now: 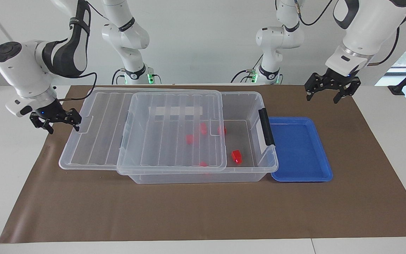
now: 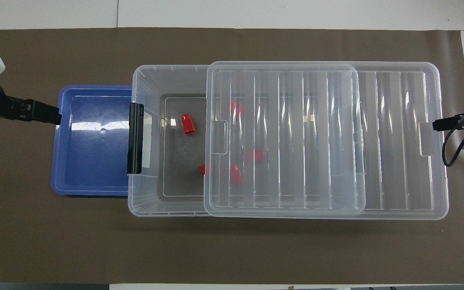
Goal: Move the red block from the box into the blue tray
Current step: 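Reach the left gripper into the open box toward a red block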
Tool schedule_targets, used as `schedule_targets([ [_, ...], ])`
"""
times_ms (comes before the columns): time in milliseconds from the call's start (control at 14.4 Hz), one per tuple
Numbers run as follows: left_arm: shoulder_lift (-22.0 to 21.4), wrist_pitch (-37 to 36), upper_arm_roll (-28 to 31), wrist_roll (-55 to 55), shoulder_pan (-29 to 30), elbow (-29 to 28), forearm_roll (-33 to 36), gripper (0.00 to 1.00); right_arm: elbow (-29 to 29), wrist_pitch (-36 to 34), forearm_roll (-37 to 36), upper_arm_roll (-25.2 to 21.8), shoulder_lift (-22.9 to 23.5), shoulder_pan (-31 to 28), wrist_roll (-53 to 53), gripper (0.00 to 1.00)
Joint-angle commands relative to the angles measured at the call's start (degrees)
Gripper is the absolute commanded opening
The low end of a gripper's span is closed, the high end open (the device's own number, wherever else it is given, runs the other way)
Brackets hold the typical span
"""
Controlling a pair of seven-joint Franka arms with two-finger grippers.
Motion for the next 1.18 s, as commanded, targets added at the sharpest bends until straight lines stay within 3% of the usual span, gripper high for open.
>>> schedule_targets([
  [0, -0.37, 5.88, 0.47, -10.16, -6.07, -4.27, 0.95, 1.0, 0.26, 0.08, 0.58, 0.59, -0.03, -2.5, -3.66, 1.0],
  [139, -0.19, 10.28, 0.47, -17.29, -9.06, -6.65, 0.95, 1.0, 0.26, 0.08, 0.58, 0.59, 0.06, -3.03, -4.54, 1.0],
  [416, 6.21, 16.6, 0.47, -31.18, -15.39, -6.56, 1.3, 1.0, 0.35, 0.16, 0.58, 0.5, 0.06, -3.91, -5.68, 1.0],
  [693, 12.19, 23.19, 0.47, -34.19, -18.04, -7.18, 2.26, 1.0, 0.35, 0.34, 0.58, 0.24, 0.06, -4.88, -7.18, 1.0],
  [1109, 15.97, 33.4, 0.47, -34.72, -18.48, -12.1, 2.27, 1.0, 0.44, 0.25, 0.58, 0.15, 0.06, -5.05, -7.62, 1.0],
])
